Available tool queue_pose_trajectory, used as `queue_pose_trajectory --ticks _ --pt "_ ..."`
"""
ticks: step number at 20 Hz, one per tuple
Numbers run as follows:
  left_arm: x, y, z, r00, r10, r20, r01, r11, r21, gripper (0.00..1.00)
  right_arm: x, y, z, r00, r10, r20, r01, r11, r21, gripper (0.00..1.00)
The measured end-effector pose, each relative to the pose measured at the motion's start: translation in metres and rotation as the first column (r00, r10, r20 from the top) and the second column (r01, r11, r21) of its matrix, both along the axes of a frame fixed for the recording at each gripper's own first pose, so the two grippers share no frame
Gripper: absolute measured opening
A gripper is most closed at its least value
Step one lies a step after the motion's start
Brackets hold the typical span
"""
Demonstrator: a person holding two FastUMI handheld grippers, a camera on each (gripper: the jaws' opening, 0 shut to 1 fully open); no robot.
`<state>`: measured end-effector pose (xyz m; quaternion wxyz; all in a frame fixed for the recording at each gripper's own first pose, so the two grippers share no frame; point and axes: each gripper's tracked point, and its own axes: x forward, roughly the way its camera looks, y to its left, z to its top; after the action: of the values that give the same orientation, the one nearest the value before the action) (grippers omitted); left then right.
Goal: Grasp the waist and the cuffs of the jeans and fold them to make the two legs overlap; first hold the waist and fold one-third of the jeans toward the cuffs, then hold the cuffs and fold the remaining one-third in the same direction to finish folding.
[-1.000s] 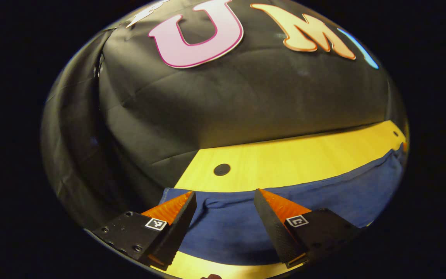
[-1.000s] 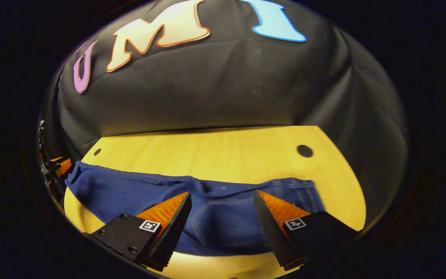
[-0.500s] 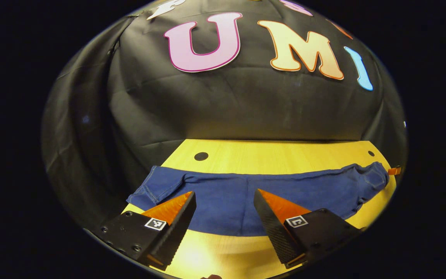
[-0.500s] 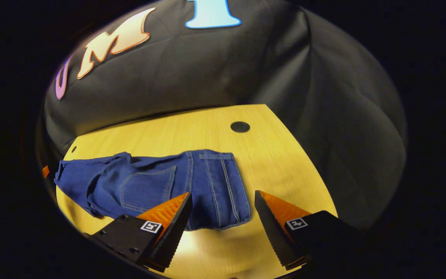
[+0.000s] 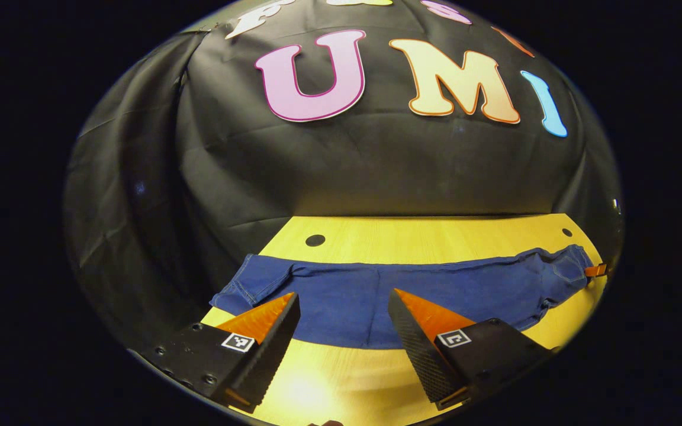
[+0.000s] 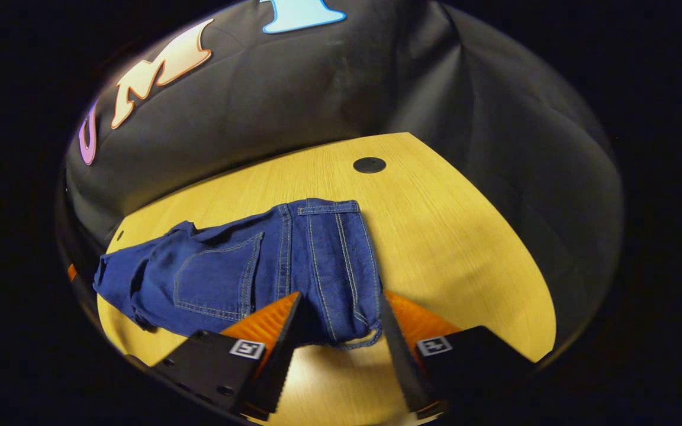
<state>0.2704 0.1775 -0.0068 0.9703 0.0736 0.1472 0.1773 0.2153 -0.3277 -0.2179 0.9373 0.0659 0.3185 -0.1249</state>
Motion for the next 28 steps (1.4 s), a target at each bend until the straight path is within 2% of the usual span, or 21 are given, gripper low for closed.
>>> queue_pose_trajectory --ticks 1,4,6,7,10,12,16,21,24,25,28 --pt "-0.001 0.001 0.000 1.000 0.006 0.004 -0.006 1.000 -0.004 0.95 0.001 0.001 -0.001 1.000 -0.001 0.003 0.001 1.000 0.001 0.71" --pt "-0.009 0.001 0.000 1.000 0.018 0.015 -0.018 0.999 -0.027 0.95 0.004 0.005 0.001 1.000 0.005 0.013 -0.004 0.999 -0.051 0.36" --pt "-0.015 0.002 0.001 1.000 0.022 0.020 -0.022 0.999 -0.035 0.95 0.004 0.006 0.002 1.000 0.015 0.012 -0.014 0.996 -0.092 0.29" --pt "-0.018 0.001 0.000 0.999 0.024 0.022 -0.023 0.999 -0.037 0.95 0.005 0.007 0.006 1.000 0.018 0.019 -0.016 0.995 -0.096 0.29" --pt "-0.025 0.000 -0.005 0.999 0.020 0.025 -0.019 0.998 -0.052 0.95 0.003 0.009 0.006 1.000 0.002 0.011 -0.002 0.999 -0.049 0.06" --pt "-0.026 -0.001 -0.005 1.000 0.009 0.025 -0.007 0.998 -0.059 0.95 0.000 0.009 0.011 1.000 0.010 0.005 -0.009 0.998 -0.067 0.04" --pt "-0.030 -0.002 -0.008 1.000 -0.021 0.018 0.023 0.997 -0.072 0.96 -0.017 -0.004 0.028 1.000 -0.002 -0.004 0.002 0.980 -0.198 0.03" --pt "-0.027 0.005 -0.016 0.996 -0.087 0.014 0.088 0.991 -0.101 0.96 -0.035 -0.012 0.089 0.995 -0.073 0.064 0.090 0.939 -0.332 0.01" --pt "-0.028 0.020 -0.022 0.993 -0.116 0.009 0.116 0.985 -0.128 0.95 -0.031 0.020 0.138 0.979 -0.077 0.188 0.131 0.946 -0.297 0.03" --pt "-0.028 0.026 -0.022 0.992 -0.127 0.013 0.128 0.982 -0.141 0.95 -0.027 0.042 0.154 0.970 -0.058 0.235 0.122 0.956 -0.267 0.01" --pt "-0.026 0.038 -0.019 0.984 -0.175 0.036 0.179 0.965 -0.192 0.95 -0.014 0.120 0.186 0.946 0.044 0.321 0.026 0.978 -0.209 0.03"
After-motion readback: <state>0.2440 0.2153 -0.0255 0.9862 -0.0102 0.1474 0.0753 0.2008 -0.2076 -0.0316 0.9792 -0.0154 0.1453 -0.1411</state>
